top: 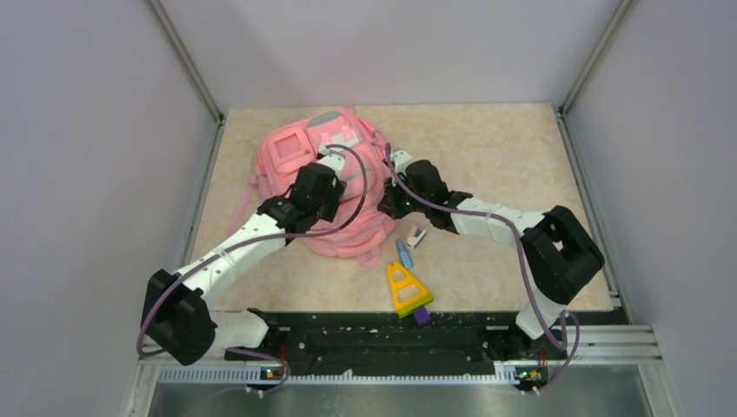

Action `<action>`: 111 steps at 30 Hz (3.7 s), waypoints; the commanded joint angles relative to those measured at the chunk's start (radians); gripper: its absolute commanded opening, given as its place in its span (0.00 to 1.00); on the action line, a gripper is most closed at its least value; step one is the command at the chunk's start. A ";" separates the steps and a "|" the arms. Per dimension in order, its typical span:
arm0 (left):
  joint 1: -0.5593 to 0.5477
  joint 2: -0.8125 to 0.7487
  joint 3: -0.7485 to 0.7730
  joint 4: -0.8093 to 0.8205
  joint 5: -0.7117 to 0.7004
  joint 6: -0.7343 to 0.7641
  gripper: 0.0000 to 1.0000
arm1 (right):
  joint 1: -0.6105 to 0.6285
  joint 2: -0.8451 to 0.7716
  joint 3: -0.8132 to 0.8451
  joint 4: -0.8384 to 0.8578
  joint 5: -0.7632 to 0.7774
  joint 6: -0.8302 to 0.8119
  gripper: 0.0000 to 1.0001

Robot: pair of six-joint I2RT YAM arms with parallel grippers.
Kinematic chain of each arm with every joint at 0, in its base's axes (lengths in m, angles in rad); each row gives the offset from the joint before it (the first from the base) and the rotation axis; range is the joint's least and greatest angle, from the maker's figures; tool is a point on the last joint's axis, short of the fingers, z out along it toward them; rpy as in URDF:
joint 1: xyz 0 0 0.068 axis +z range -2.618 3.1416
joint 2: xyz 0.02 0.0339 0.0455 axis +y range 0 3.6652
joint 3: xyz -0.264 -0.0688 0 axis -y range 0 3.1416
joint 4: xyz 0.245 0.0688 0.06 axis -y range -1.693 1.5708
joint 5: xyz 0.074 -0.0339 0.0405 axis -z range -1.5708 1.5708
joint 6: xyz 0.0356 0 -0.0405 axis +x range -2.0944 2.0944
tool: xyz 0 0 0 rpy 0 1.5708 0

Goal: Pack the student bag
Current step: Unzip the student bag at the center of the board, then pick up the stationery from the center of the board.

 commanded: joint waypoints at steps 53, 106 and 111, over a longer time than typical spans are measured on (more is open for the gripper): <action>-0.093 -0.167 -0.010 0.294 -0.145 0.045 0.00 | -0.039 -0.245 0.155 -0.372 0.124 -0.062 0.63; -0.093 -0.199 0.006 0.225 -0.077 -0.045 0.00 | 0.084 -0.232 -0.169 -0.223 0.507 0.163 0.39; -0.092 -0.210 0.007 0.225 -0.082 -0.042 0.00 | 0.084 -0.395 -0.118 -0.244 0.393 0.075 0.39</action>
